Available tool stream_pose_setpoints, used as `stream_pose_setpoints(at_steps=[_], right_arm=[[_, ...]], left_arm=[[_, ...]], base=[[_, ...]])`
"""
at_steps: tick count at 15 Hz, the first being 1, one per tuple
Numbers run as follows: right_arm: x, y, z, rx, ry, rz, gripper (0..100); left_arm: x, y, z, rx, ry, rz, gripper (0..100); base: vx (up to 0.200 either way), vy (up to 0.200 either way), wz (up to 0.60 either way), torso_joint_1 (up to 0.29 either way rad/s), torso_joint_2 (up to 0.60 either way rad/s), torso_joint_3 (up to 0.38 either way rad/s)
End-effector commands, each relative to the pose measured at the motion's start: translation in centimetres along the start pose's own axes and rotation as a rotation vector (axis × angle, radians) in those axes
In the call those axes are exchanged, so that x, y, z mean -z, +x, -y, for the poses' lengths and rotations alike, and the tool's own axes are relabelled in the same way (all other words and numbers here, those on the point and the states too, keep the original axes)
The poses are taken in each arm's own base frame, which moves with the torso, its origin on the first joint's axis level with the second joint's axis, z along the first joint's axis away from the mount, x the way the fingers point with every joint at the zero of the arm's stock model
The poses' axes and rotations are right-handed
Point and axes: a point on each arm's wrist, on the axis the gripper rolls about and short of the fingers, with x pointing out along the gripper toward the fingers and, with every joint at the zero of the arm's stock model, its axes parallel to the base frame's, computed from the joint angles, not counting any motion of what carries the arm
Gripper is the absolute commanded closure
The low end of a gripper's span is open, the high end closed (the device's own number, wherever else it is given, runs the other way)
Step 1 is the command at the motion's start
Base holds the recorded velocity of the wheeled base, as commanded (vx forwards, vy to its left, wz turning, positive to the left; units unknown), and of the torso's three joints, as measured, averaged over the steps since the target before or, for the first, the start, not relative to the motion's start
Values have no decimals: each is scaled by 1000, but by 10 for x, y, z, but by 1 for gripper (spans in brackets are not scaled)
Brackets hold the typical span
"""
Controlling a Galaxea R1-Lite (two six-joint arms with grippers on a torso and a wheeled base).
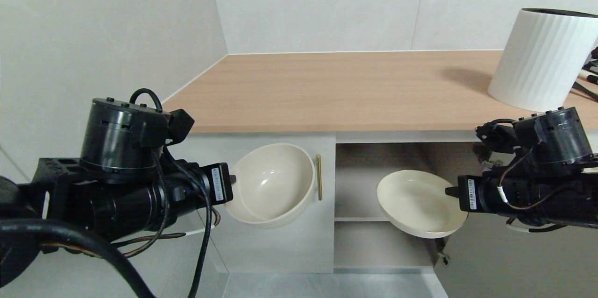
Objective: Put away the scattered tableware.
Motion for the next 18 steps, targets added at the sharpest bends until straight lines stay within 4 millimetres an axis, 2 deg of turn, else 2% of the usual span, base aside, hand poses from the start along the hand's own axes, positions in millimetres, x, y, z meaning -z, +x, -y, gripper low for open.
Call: stream_pose_setpoints(at_steps=[1, 7, 12, 15, 16, 18], right_arm=[[1, 3, 0, 2, -1, -8, 100], [3, 8, 0, 10, -3, -26, 100], [5, 15, 0, 16, -6, -43, 100], [8, 33, 0, 25, -8, -63, 100], [13, 48, 0, 37, -10, -89, 100], [27, 90, 3, 103, -10, -129, 100]], left_arm=[[0, 1, 0, 0, 0, -1, 100], [1, 1, 0, -2, 0, -3, 100], [1, 2, 0, -3, 1, -6, 100], [1, 2, 0, -3, 1, -6, 100], [1, 2, 0, -3, 1, -6, 100], [1, 3, 0, -4, 1, -7, 100]], base=[[0, 0, 0, -149, 452, 295], [0, 0, 0, -120, 448, 328], [0, 0, 0, -18, 121, 79], [0, 0, 0, 0, 0, 0], [0, 0, 0, 0, 0, 0], [0, 0, 0, 0, 0, 0]])
